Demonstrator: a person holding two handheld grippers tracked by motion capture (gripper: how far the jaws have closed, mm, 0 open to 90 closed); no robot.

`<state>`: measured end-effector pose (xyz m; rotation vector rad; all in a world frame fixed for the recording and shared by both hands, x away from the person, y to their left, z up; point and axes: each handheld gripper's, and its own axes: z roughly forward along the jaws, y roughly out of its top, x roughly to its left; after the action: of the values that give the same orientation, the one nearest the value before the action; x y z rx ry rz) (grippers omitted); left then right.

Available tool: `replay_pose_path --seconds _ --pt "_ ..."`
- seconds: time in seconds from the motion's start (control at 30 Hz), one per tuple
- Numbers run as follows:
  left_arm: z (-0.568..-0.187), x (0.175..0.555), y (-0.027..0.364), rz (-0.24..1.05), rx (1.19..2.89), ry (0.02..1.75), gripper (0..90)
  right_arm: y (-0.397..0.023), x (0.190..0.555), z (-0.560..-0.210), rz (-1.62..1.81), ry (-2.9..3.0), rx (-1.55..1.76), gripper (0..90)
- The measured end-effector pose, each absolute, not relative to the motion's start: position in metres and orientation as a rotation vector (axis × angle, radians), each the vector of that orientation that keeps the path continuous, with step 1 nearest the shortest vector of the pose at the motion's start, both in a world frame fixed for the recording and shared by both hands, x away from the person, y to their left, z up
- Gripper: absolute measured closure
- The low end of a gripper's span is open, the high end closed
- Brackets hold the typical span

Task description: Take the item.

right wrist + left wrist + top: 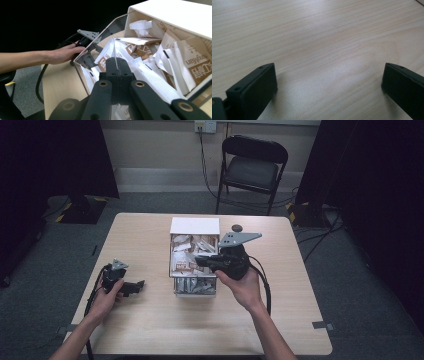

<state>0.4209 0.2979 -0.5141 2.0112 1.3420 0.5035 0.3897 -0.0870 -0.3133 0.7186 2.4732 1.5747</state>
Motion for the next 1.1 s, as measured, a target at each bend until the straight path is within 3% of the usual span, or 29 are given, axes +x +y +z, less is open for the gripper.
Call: replay_pose_path --seconds 1.1 --pt "-0.514 0.421 0.298 0.504 2.012 1.343 0.0 -0.101 0.379 -0.295 1.636 2.394 0.704 90.0"
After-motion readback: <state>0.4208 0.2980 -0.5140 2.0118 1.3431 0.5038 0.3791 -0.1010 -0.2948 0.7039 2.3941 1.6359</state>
